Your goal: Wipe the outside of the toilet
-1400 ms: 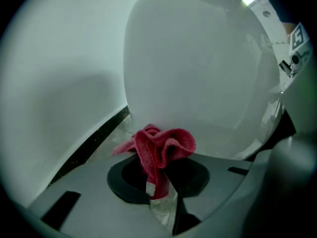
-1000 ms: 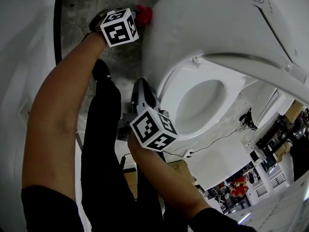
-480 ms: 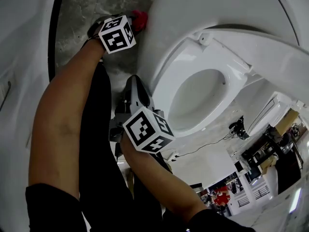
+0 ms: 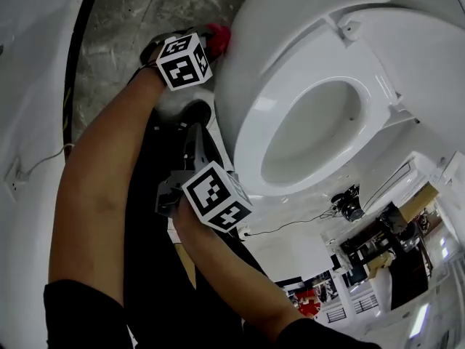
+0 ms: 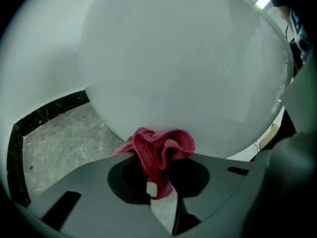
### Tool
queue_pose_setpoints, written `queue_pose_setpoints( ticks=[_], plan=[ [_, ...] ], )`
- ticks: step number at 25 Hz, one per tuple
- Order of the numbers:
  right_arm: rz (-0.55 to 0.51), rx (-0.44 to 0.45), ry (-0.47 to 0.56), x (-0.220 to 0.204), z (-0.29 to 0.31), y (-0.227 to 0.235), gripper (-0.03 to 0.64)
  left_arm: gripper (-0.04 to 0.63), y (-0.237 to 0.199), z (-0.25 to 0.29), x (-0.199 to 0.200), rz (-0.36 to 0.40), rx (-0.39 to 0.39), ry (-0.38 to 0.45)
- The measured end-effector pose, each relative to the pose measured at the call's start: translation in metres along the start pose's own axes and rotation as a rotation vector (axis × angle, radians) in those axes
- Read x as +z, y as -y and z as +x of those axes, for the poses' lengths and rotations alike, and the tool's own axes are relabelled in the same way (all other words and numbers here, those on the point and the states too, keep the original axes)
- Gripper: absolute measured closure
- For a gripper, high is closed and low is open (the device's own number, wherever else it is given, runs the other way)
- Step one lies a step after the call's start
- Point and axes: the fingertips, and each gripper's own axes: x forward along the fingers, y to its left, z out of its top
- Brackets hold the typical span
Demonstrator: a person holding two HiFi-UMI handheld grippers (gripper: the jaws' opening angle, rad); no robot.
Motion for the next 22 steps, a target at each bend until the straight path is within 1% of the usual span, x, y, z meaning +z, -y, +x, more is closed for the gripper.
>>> queue_pose_setpoints(
  ticks=[4, 8, 11, 13, 16, 17, 18, 19, 21, 22],
  plan=[
    [0.005, -0.072, 0.022, -0.010, 0.006, 0.039, 0.583, 0.509, 0.028, -0.001, -0.012, -0.025, -0.013, 0.004],
    [0.051, -0.118, 0.048, -0.015, 0.008, 0.065, 0.583, 0.509, 0.066, -0.001, -0.027, -0.041, -0.060, -0.006],
    [0.064, -0.139, 0.049, -0.023, 0.003, 0.076, 0.583, 0.509, 0.096, -0.002, -0.037, -0.086, -0.090, -0.019],
    [0.084, -0.163, 0.034, -0.032, 0.000, 0.085, 0.583, 0.509, 0.123, -0.002, -0.043, -0.084, -0.147, -0.037],
    [0.112, -0.212, 0.002, -0.048, -0.004, 0.099, 0.583, 0.509, 0.175, -0.005, -0.053, 0.001, -0.304, -0.075],
    [0.125, -0.225, -0.009, -0.053, -0.005, 0.104, 0.583, 0.509, 0.186, -0.007, -0.056, 0.006, -0.332, -0.082],
    [0.139, -0.234, -0.020, -0.056, -0.007, 0.107, 0.583, 0.509, 0.191, -0.010, -0.057, -0.021, -0.333, -0.080],
    [0.149, -0.239, -0.029, -0.059, -0.010, 0.108, 0.583, 0.509, 0.188, -0.015, -0.056, -0.076, -0.313, -0.069],
    [0.149, -0.240, -0.034, -0.059, -0.015, 0.105, 0.583, 0.509, 0.166, -0.027, -0.052, -0.221, -0.243, -0.026],
    [0.143, -0.236, -0.030, -0.055, -0.015, 0.099, 0.583, 0.509, 0.147, -0.033, -0.048, -0.299, -0.203, 0.007]
  ],
)
